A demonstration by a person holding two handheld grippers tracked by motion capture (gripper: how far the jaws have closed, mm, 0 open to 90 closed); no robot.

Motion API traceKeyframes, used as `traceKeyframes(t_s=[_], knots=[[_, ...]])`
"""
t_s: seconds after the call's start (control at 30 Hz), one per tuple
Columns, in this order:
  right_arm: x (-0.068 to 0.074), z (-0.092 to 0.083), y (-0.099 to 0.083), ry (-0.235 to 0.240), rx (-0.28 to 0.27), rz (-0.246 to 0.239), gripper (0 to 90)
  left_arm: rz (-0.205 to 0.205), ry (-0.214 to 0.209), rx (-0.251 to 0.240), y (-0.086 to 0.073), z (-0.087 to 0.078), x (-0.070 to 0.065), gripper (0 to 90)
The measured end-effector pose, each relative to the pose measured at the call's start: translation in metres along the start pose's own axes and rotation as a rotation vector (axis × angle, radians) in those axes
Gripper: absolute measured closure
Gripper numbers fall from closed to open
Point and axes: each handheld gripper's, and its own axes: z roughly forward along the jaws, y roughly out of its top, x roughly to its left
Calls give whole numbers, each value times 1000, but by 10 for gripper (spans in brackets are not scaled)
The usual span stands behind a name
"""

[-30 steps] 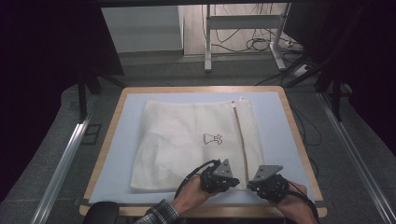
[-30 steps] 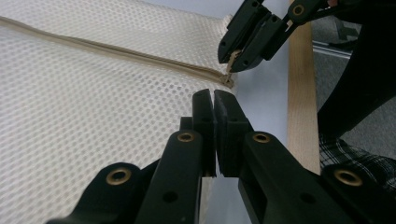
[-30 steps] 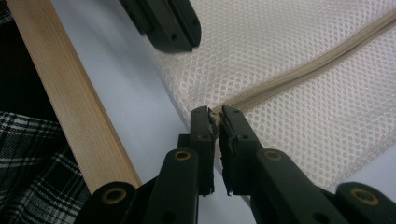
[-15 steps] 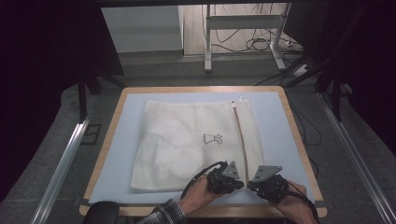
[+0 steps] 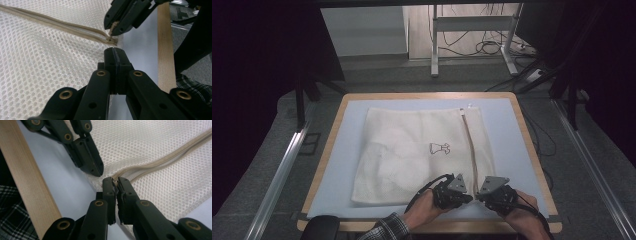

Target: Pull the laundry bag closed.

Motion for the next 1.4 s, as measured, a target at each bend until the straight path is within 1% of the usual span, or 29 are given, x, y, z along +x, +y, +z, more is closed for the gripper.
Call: traceKeyframes(t_s=[0.03,0.07,0.1,0.3,0.37,0.43,0.47,0.5,0.53,0.73,0.77,0.9,0.93,1.03,1.23,1.33,1.4], knots=[[0,0,0,-6,1,-1,847,4,1,2,0,0,0,900],[-1,1,1,-6,3,-3,846,23,2,18,0,-1,2,900],[-2,1,2,-16,4,-1,848,21,1,15,0,-1,1,900],[-4,2,3,-19,3,2,847,13,7,4,0,0,-1,900],[-5,2,3,-30,3,4,851,17,9,3,-1,0,-1,900],[-7,2,3,-67,5,11,855,27,13,8,-1,-1,-1,900],[-7,2,3,-67,5,11,855,31,16,8,-1,-1,-1,900],[-10,3,2,-63,-2,27,856,33,17,7,-1,-1,-1,900],[-10,3,1,-66,0,31,857,35,18,7,-1,-1,-1,900],[-12,4,1,-69,-1,29,853,37,18,7,-1,-1,-1,900],[-12,5,1,-78,-3,26,852,38,19,7,-1,-1,-1,900],[-16,7,1,-77,-15,31,849,38,19,4,-1,-1,-2,900],[-16,7,1,-76,-11,36,850,40,20,4,-1,-1,-2,900],[-18,8,1,-93,-16,29,852,47,24,5,-1,-1,-2,899],[-23,9,1,-102,-30,32,851,53,27,5,-1,-1,-3,900],[-25,11,2,-114,-30,27,852,60,31,7,-1,-1,-3,900],[-27,11,2,-112,-30,26,854,62,32,5,-1,-1,-4,900]])
